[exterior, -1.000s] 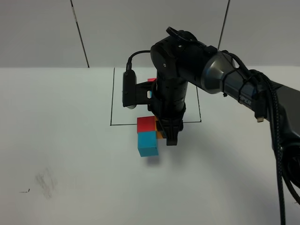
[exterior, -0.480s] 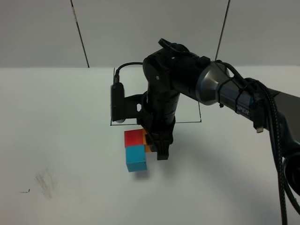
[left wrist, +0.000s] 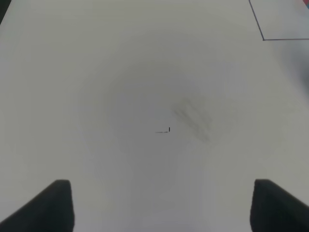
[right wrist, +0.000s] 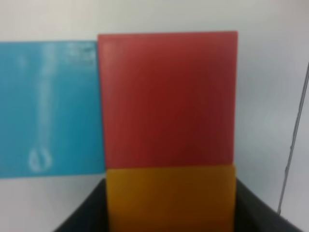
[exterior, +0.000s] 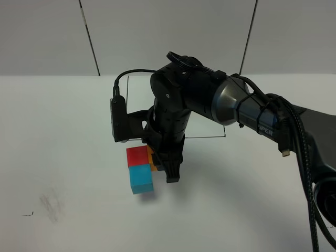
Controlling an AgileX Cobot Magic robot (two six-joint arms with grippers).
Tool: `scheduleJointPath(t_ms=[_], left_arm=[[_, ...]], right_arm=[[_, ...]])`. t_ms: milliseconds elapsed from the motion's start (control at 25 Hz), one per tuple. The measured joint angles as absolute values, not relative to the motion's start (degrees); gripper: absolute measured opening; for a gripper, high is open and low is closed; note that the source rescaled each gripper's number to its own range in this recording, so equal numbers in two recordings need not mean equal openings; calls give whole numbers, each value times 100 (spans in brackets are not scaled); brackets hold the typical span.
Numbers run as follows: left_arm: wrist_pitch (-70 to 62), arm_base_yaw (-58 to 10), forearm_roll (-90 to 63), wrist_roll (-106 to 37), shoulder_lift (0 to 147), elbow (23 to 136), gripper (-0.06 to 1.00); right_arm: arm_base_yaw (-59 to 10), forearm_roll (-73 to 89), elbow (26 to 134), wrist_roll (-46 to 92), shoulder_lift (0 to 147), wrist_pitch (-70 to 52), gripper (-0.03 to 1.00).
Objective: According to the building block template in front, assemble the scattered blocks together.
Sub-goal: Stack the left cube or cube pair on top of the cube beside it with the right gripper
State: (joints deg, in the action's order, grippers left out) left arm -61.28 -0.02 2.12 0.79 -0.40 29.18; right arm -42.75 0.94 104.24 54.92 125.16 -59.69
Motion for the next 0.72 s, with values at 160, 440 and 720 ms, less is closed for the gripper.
scheduleJointPath(t_ms=[160, 440, 720], left_arm=[[-6128, -2, 212, 79, -40, 2918, 85], [-6128, -2, 212, 79, -40, 2918, 85], [-6128, -2, 212, 79, -40, 2918, 85]], right_arm=[[-4257, -71, 10078, 5492, 12516, -5794, 1], [-3894, 84, 10025, 5419, 12516, -5572, 1], [-3727, 190, 10025, 5406, 12516, -5532, 1]])
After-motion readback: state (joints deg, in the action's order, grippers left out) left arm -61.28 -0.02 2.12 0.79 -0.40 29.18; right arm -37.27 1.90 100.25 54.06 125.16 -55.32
